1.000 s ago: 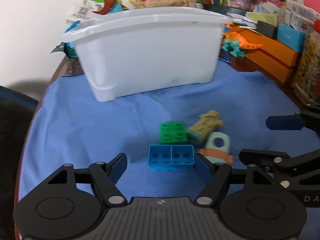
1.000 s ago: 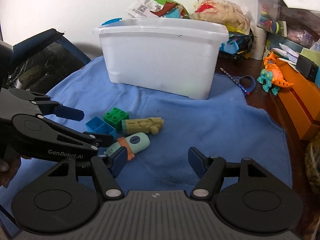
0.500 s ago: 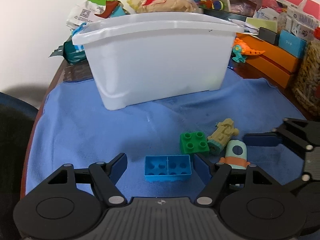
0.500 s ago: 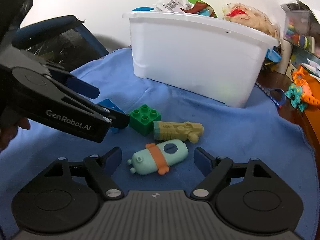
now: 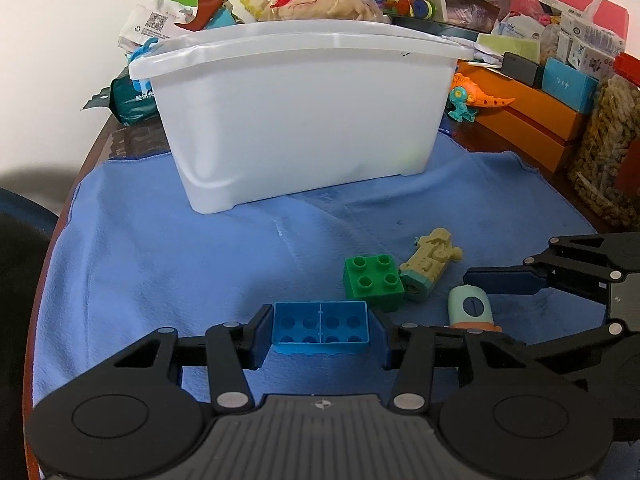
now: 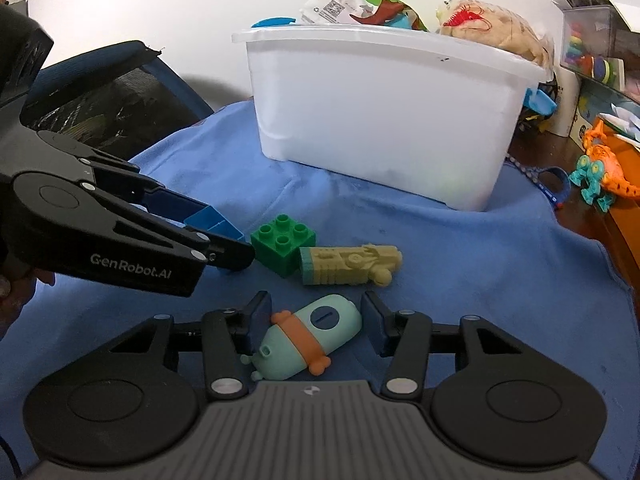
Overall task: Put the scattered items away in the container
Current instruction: 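Grasp the blue brick with the left tool while the right tool grasps the mint rocket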
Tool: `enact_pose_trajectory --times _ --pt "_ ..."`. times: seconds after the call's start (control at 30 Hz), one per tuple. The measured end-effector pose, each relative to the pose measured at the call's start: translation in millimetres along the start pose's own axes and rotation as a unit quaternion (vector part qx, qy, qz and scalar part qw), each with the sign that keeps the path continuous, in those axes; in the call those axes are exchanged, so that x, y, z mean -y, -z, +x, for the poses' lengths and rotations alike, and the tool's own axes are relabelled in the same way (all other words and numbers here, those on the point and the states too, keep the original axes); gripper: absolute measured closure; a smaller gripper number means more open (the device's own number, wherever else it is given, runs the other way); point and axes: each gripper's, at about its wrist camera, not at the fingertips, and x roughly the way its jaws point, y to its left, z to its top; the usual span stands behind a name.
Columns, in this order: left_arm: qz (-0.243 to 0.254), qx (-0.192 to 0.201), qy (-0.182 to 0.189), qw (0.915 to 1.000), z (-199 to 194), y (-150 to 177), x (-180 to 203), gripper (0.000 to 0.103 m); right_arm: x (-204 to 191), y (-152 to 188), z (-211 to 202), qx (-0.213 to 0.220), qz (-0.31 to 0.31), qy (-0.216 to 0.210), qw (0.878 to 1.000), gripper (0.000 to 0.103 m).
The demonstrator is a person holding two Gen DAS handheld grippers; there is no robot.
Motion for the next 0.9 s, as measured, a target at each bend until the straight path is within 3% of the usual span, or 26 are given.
enact_pose_trajectory --times 0.6,0.9 --pt "0.002 0.008 0.007 0.9999 -10 -1 12 0.051 10 13 -16 0.002 -0.013 0.01 1.0 0.05" --pt "0.0 0.002 -0.004 1.0 -11 3 15 0.051 12 12 -9 0.009 -0.013 0.011 1.0 0.04"
